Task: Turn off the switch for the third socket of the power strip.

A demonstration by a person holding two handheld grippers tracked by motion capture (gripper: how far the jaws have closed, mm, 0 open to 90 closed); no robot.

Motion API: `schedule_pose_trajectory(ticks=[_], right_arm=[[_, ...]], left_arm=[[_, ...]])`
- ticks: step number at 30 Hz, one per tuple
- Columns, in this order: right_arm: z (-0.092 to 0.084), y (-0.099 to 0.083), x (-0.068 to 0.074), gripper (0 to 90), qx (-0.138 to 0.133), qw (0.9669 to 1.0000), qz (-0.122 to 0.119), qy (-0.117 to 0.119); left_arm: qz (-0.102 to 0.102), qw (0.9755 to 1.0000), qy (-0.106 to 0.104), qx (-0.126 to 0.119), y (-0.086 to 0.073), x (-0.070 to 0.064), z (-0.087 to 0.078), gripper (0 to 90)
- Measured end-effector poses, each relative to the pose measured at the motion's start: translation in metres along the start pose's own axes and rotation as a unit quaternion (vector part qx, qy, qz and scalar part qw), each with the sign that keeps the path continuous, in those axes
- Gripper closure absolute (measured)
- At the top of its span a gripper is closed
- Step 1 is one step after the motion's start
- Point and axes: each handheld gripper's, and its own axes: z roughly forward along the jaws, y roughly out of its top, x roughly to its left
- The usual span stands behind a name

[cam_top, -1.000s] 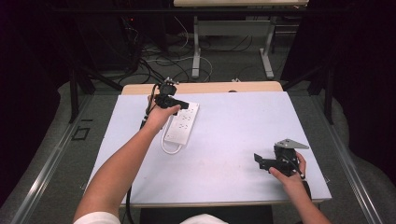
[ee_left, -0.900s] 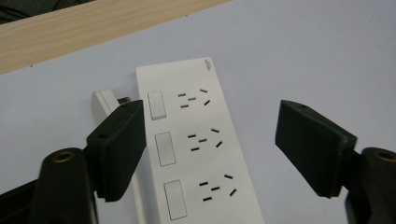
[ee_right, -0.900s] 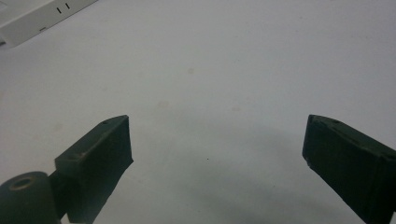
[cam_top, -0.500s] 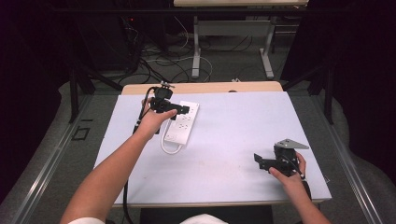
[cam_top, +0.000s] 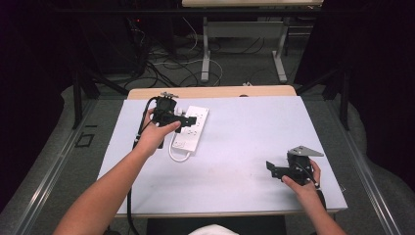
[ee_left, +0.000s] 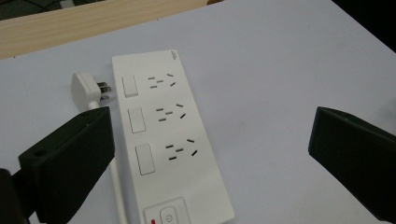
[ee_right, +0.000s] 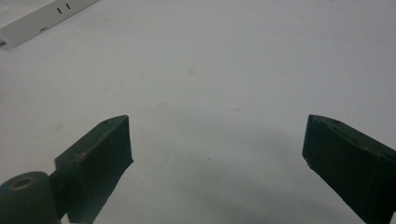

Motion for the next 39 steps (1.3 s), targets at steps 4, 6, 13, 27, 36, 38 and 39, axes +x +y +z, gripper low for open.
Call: schedule_pose_trajectory(ticks=[4,6,13,27,36,38,39], right_arm=[[0.0,0.0,0.0,7.6,0.0,1.0,-0.001,0.001],[-0.001,0.0,0.0,7.7,0.0,1.0,0.002,0.001],[0.0,0.0,0.0,7.6,-0.001,1.0,-0.002,0.0],[-0.001,-0.001,0.001,7.6,0.0,1.0,0.003,-0.003],[-0.001,0.0,0.001,7.6,0.0,1.0,0.0,-0.004],[-0.001,-0.001,0.001,7.6,0.0,1.0,0.001,-0.004],[-0.001,-0.001,0.001,7.7,0.0,1.0,0.001,-0.004]], left_arm=[[0.003,1.0,-0.001,-0.002,-0.006,-0.001,-0.007,0.4],[0.002,1.0,-0.005,-0.004,-0.01,0.0,-0.011,0.4],[-0.01,0.9998,0.009,-0.015,-0.023,0.006,-0.025,1.3],[-0.021,0.9994,0.012,-0.026,-0.05,0.013,-0.054,1.7],[-0.033,0.9982,0.029,-0.04,-0.077,0.018,-0.064,1.7],[-0.041,0.9979,0.028,-0.042,-0.083,0.02,-0.067,1.8],[-0.045,0.9975,0.029,-0.047,-0.086,0.021,-0.068,1.8]])
